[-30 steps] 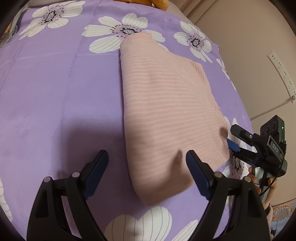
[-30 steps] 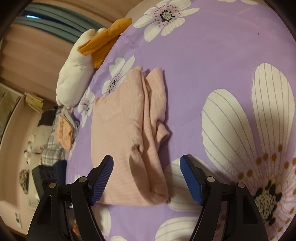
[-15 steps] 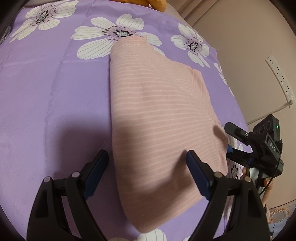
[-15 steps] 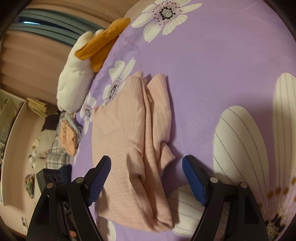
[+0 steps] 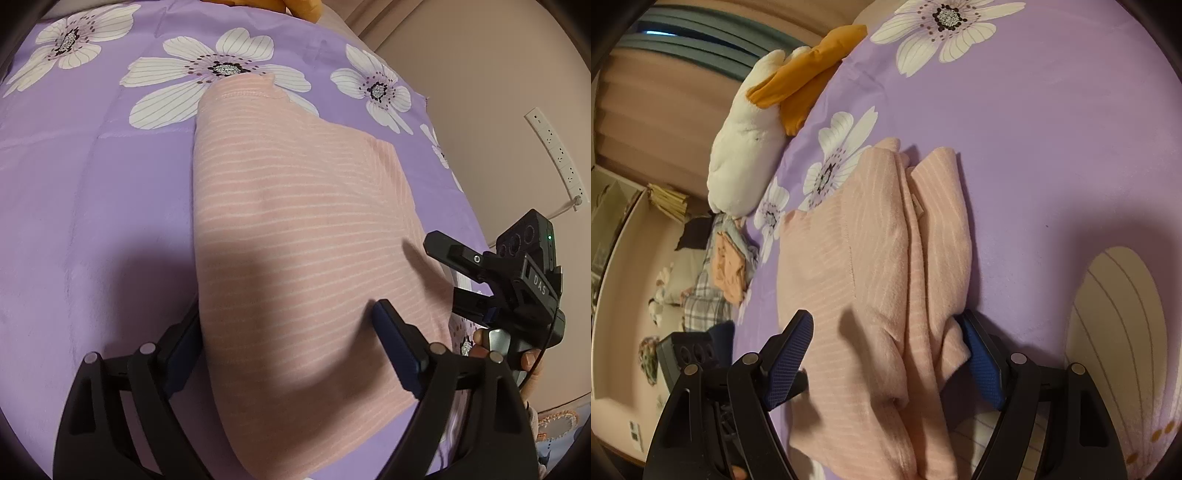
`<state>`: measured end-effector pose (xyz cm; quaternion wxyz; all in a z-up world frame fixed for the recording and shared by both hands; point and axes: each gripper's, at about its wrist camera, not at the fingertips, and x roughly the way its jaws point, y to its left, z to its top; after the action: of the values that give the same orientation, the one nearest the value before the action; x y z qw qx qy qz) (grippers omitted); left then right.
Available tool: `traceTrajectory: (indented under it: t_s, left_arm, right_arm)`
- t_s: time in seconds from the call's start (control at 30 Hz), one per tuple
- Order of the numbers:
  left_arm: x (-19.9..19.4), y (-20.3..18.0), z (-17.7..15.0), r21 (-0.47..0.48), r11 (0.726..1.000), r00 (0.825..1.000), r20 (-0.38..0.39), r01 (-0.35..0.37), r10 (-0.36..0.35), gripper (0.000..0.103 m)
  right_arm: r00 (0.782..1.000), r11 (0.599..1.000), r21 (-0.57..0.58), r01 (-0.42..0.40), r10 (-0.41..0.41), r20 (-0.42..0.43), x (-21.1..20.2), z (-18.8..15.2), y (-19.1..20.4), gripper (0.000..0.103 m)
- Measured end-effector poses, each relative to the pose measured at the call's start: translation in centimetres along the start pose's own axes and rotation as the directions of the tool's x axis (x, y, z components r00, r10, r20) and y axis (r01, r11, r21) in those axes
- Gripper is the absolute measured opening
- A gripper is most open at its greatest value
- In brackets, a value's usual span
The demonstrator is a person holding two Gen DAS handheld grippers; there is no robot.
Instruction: Fold small clothes
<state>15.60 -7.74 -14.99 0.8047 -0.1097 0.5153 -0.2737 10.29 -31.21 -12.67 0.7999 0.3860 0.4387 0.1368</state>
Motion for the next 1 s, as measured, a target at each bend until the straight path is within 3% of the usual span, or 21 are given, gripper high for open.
traceTrajectory:
  t_s: [0.37,0.63,1.0]
  left_arm:
    - [0.4,0.0,0.4,0.003,1.000,1.000,0.004,0.003,-0.003,0.089]
    - [0.9,-0.5,0.8,0.013,1.000,1.000,0.008,0.002,-0.002,0.095]
    - [1.1,-0.5,1.1,0.012,1.000,1.000,0.013,0.002,-0.002,0.094]
  right_arm:
    - [1.000,0.999,-0.033,0.010,-0.010,-0.009,0.7,0.4,0.5,0.079]
    - [1.000,0.998,-0.053,0.019,-0.019,-0.012,1.3,0.8,0.8,0.079]
    - [1.000,0.996,-0.085,0.017,-0.018,-0.011,1.7,1.1,0.9,0.079]
